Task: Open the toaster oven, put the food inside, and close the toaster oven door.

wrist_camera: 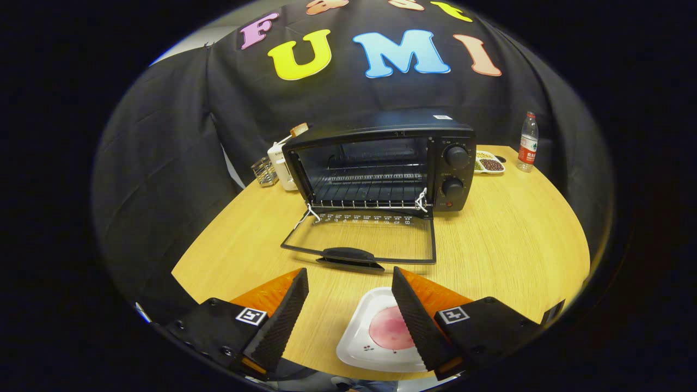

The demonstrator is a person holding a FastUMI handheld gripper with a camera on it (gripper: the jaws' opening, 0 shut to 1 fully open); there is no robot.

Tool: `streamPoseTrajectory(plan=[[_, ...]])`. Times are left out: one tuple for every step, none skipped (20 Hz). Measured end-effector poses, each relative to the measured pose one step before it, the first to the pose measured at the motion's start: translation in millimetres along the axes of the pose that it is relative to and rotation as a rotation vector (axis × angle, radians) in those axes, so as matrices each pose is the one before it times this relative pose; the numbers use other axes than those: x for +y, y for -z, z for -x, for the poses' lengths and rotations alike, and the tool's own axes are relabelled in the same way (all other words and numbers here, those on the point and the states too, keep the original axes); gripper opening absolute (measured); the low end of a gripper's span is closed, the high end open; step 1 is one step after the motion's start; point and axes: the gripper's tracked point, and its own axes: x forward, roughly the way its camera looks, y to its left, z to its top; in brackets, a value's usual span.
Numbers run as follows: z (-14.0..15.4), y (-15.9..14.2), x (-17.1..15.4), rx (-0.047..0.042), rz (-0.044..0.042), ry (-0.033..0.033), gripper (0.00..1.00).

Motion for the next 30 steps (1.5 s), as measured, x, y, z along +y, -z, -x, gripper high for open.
streamPoseTrajectory(plan=[[5.18,1.73,-6.12,0.02246,-0.00393,-0.00846,0.98],[4.40,2.84,-5.89,0.02260,-0.00859,-0.00820,0.98],[4.16,2.19,-5.80,0.02357,-0.01277,-0.00965,0.98],[3.04,3.69,-7.07,0.02361,-0.01500,-0.00281,0.98],[3.13,2.72,-7.98,0.02359,-0.01632,0.00107,0.98],[1.08,1.63,-8.81,0.01520,-0.01795,0.00691,0.98],[1.30,1.44,-8.29,0.01539,-0.01717,0.00494,0.98],[0.71,2.97,-7.39,0.01483,-0.01798,0.00683,0.98],[0.19,2.78,-7.32,0.02101,-0.01556,0.00366,0.98],[0.34,4.33,-5.50,0.02072,-0.01224,0.00327,0.98],[-0.15,3.46,-6.49,0.02473,-0.01132,0.00597,0.98],[-0.88,4.76,-6.93,0.02694,-0.00971,0.00571,0.98],[-0.77,3.87,-5.80,0.02624,-0.00797,0.00607,0.98],[-2.18,4.21,-4.51,0.02211,-0.00715,0.00407,0.98],[-1.60,2.70,-3.60,0.02208,-0.00456,0.00039,0.98],[-1.59,4.68,-3.28,0.02183,-0.00408,0.00006,0.98],[-1.94,3.29,-3.15,0.02393,-0.00586,-0.00010,0.98],[-3.17,4.90,-1.69,0.02915,-0.00728,-0.00079,0.98],[-3.50,3.99,-3.59,0.02787,-0.00812,0.00049,0.98],[-3.84,2.93,-2.35,0.02047,-0.00566,-0.00023,0.98],[-1.22,2.38,-2.50,0.02692,-0.01350,-0.00343,0.93],[-5.03,3.51,-1.48,0.01599,-0.01215,-0.00444,0.91],[-2.47,0.97,-2.58,0.01718,-0.00946,0.00154,0.90],[-3.07,2.81,-2.88,0.01402,-0.00640,0.00420,0.90],[-3.04,1.55,-3.42,0.01596,-0.00331,0.00656,0.90],[-2.07,0.42,-2.08,0.00739,-0.00557,0.00054,0.87],[-6.01,-1.56,-2.69,0.01009,-0.00657,0.00911,0.83],[4.37,2.46,-1.14,0.01181,-0.00626,-0.00283,0.78],[0.69,-2.71,1.48,-0.00015,-0.01349,-0.01305,0.73],[-2.12,-0.23,-0.76,0.00793,-0.00777,-0.00197,0.67]])
